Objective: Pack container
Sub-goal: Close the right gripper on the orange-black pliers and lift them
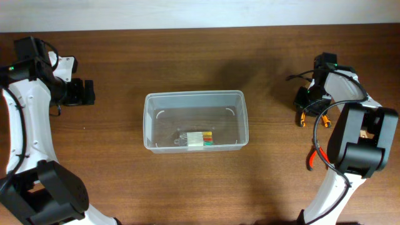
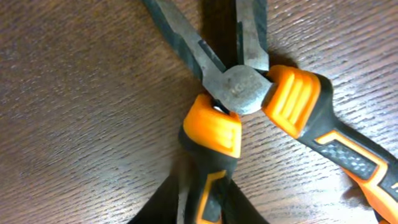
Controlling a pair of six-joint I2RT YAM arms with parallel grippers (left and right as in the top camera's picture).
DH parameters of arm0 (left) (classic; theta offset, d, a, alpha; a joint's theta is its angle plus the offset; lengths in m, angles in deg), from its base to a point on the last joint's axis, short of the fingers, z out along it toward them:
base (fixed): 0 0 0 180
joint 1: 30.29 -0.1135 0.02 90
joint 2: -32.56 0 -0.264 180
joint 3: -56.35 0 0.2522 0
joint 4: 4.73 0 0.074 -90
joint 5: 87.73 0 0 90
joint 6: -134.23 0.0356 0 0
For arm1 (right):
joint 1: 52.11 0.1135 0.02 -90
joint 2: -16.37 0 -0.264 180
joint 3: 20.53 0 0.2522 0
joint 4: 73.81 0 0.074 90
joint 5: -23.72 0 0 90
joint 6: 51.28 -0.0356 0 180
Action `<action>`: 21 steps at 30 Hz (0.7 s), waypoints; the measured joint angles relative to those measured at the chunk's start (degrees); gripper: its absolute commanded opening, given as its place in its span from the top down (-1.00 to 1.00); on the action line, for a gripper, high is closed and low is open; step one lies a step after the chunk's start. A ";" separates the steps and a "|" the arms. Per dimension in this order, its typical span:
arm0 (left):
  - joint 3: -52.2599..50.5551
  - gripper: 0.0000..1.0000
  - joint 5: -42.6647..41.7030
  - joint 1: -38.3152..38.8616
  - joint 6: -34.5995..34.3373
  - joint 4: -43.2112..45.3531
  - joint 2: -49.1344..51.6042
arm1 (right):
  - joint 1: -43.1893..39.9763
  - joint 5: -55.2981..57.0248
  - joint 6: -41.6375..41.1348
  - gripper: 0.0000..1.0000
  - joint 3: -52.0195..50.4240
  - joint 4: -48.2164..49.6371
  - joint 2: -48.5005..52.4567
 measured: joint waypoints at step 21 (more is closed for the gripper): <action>0.00 -0.98 0.00 0.00 0.00 0.00 0.00 | 0.20 -0.50 2.29 0.70 13.81 -11.87 1.51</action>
